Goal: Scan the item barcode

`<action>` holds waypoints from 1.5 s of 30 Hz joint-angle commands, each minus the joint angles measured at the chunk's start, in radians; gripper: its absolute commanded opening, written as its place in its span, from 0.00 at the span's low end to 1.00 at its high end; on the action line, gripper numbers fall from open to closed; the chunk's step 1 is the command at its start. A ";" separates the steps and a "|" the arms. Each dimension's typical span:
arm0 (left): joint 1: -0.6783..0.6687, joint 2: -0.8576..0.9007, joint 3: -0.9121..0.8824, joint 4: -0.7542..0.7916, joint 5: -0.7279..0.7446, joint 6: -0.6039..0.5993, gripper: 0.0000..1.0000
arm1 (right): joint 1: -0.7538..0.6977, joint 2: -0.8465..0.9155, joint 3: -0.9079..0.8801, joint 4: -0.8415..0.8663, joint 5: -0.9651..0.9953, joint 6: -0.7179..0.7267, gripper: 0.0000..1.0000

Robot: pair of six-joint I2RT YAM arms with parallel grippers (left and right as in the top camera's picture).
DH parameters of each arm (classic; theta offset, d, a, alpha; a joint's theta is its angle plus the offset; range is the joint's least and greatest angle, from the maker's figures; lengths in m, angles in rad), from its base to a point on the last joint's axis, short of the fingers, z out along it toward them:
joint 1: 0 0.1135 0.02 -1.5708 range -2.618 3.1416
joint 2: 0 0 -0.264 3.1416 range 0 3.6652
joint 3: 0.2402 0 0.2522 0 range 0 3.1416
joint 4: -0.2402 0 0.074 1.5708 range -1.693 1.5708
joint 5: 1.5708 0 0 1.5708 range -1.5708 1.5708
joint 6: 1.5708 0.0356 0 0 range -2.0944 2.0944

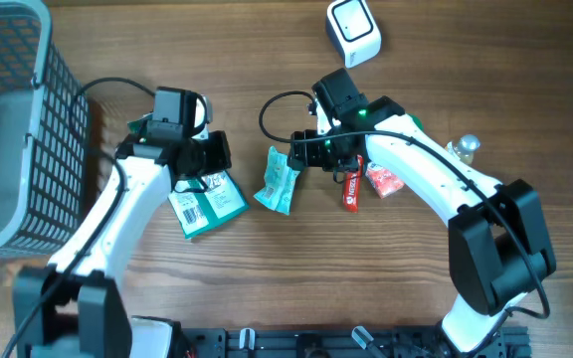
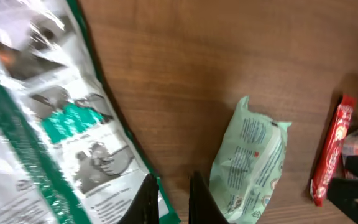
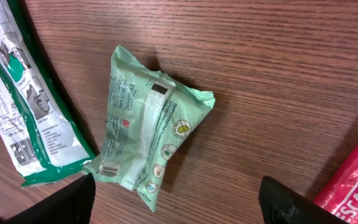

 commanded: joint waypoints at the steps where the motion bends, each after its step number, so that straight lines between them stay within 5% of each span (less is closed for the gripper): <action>1: 0.005 0.074 0.005 0.000 0.075 0.015 0.04 | 0.004 -0.016 0.006 0.002 0.009 -0.020 0.84; 11: 0.005 0.143 0.005 -0.002 0.246 0.127 0.06 | 0.004 -0.016 0.006 0.002 -0.004 -0.022 0.80; 15: 0.005 0.143 0.005 -0.004 0.270 0.085 0.04 | 0.004 -0.016 0.006 0.018 -0.053 -0.048 0.59; 21: 0.003 0.146 0.005 -0.003 0.397 0.089 0.04 | 0.004 -0.015 0.006 0.056 -0.115 -0.042 0.06; 26: -0.018 0.166 -0.012 -0.049 0.418 0.105 0.04 | 0.004 0.008 -0.056 0.145 -0.133 -0.020 0.04; 30: -0.018 0.179 -0.014 -0.042 0.579 0.157 0.04 | 0.007 0.050 -0.094 0.284 -0.219 -0.035 0.04; 45: -0.026 0.228 -0.065 0.010 0.467 0.145 0.04 | 0.008 0.114 -0.097 0.327 -0.175 -0.036 0.04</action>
